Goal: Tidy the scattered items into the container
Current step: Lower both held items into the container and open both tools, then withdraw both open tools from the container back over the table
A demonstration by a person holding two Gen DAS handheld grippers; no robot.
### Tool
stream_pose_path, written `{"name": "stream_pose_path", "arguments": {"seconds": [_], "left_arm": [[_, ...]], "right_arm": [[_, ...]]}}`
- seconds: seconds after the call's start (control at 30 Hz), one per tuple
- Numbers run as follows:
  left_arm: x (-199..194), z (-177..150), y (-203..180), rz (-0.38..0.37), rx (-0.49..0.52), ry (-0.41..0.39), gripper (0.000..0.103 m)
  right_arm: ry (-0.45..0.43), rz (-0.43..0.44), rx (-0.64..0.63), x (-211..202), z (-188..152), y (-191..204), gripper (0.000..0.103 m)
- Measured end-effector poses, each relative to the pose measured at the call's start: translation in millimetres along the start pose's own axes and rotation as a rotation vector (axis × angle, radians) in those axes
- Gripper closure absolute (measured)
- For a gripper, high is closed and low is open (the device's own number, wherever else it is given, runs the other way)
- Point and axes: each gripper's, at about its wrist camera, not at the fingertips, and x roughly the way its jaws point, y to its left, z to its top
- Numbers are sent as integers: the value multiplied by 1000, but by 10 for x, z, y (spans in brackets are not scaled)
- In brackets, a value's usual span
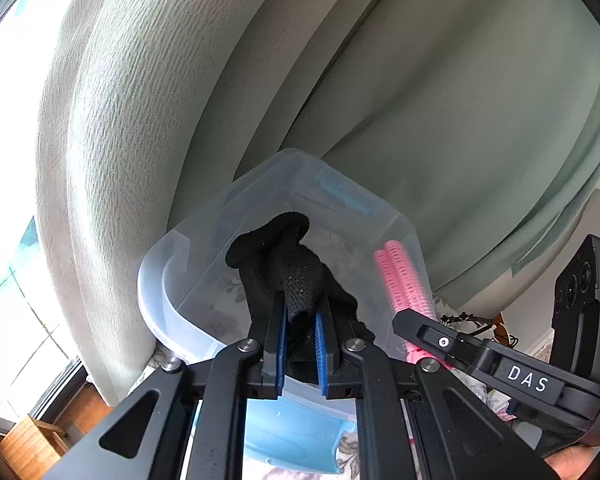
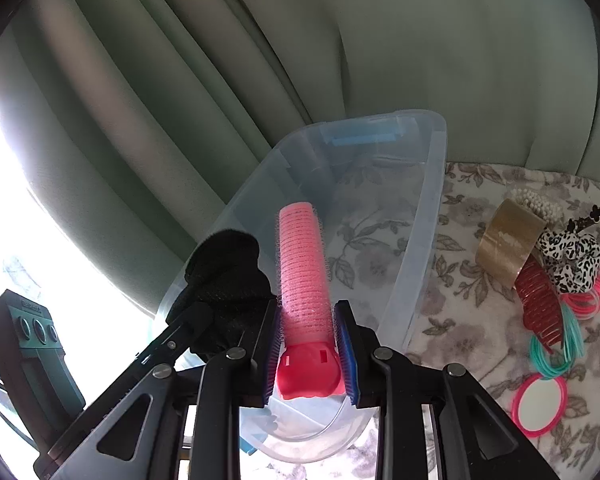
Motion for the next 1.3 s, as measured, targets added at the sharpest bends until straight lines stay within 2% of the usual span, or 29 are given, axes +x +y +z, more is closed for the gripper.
{"name": "stream_pose_path", "arguments": {"seconds": [0.1,0.3,0.43,0.63,0.7,0.73,0.97,1.3], "left_arm": [[41,-16,-10,2,-2,3,91],[120,-29,-208,-15,11,-2,74],[130,-49,-249,-17,13,-2,73],[186,162,-163,-11,10,3,72],[173,167,-119,-9,9,7,69],[149,166,-116,-9,10,7,69],[-118,164,-254,-18,50,-11,67],[-560,64,-746,-47,156,-60,51]], "right_arm": [[-5,-4,-8,13,9,2,73],[-7,4,-15,38,10,6,70],[-10,13,-20,37,2,19,66],[-10,16,-19,27,-5,32,65],[-14,15,-18,1,-3,43,62],[-17,9,-16,-20,-3,48,57],[-55,18,-10,-257,-29,77,57],[-157,37,29,-866,-165,-68,53]]}}
